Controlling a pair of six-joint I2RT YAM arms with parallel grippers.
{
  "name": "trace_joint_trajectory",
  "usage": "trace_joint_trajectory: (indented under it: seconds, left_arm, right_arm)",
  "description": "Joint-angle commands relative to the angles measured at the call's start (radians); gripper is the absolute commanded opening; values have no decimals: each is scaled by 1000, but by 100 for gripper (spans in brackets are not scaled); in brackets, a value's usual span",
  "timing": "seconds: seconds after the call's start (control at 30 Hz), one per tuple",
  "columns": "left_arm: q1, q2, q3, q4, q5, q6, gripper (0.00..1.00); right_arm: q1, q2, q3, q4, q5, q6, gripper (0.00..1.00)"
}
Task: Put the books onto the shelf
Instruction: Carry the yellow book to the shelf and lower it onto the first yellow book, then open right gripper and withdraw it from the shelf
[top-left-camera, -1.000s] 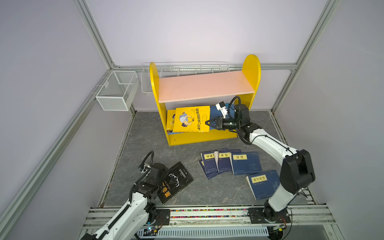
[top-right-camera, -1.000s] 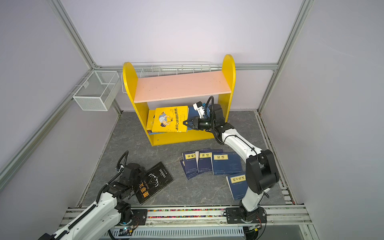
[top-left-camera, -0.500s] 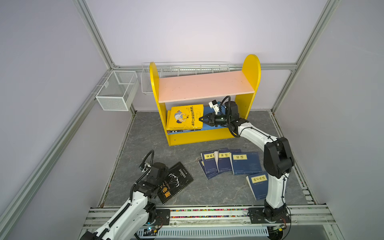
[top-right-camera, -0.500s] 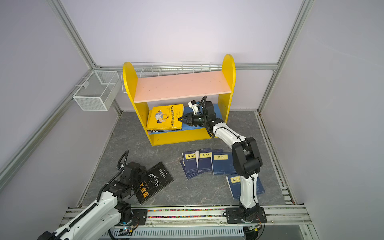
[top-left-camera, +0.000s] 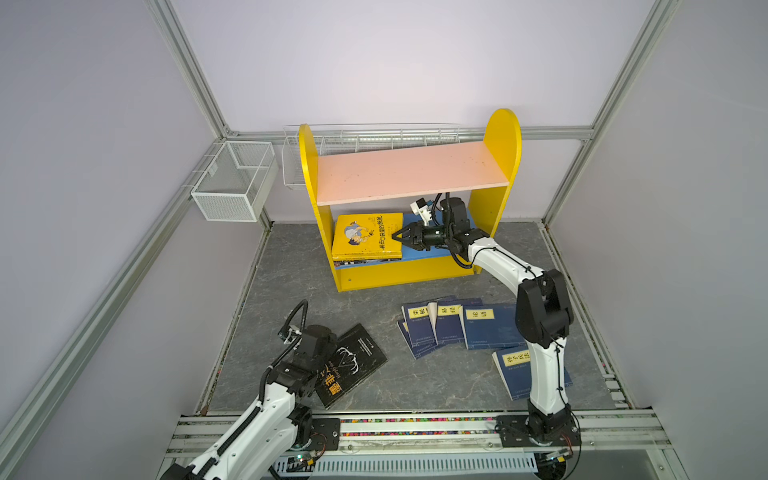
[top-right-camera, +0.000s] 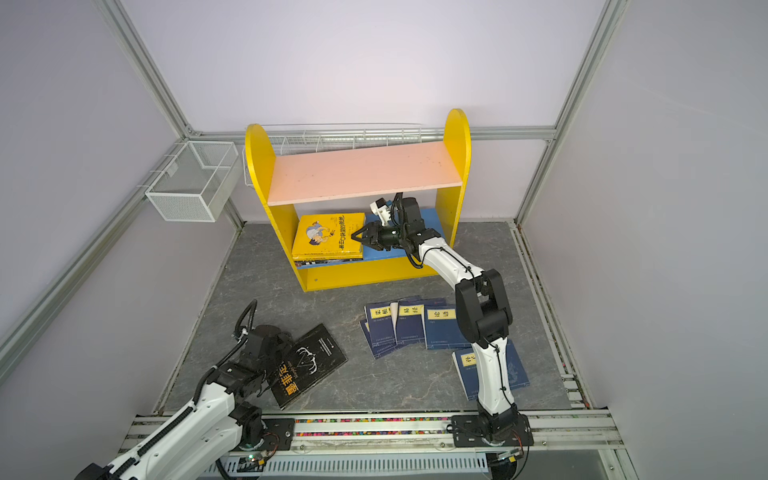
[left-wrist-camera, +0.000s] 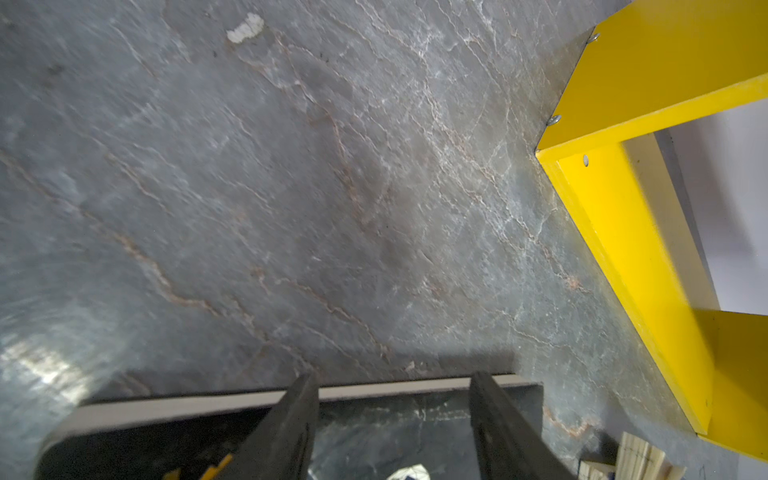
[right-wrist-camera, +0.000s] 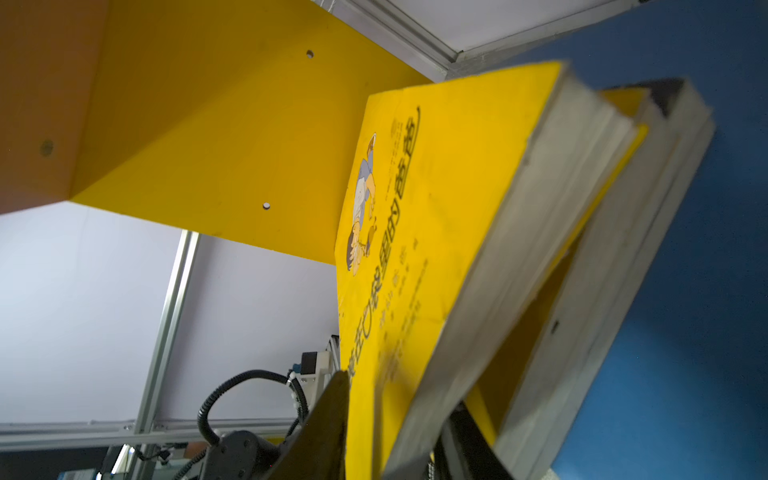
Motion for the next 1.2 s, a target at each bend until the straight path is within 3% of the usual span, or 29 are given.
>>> trace_joint_trajectory:
  seconds: [0.0, 0.3, 0.6, 0.8, 1.17]
  left_arm:
    - [-3, 0, 5, -8, 6, -3, 59]
    - [-4, -6, 8, -9, 11, -2, 59]
    - [-4, -5, 6, -7, 13, -3, 59]
    - [-4, -5, 2, -4, 15, -3, 59]
    - [-4, 10, 2, 3, 16, -5, 59]
  right_arm:
    - [13, -34, 57, -104, 82, -115, 52]
    - [13, -81, 119, -349, 321, -301, 64]
    - [53, -196, -8, -391, 349, -453, 62]
    - [98, -261, -78, -444, 431, -566, 63]
    - [161, -133, 101, -595, 645, -720, 62]
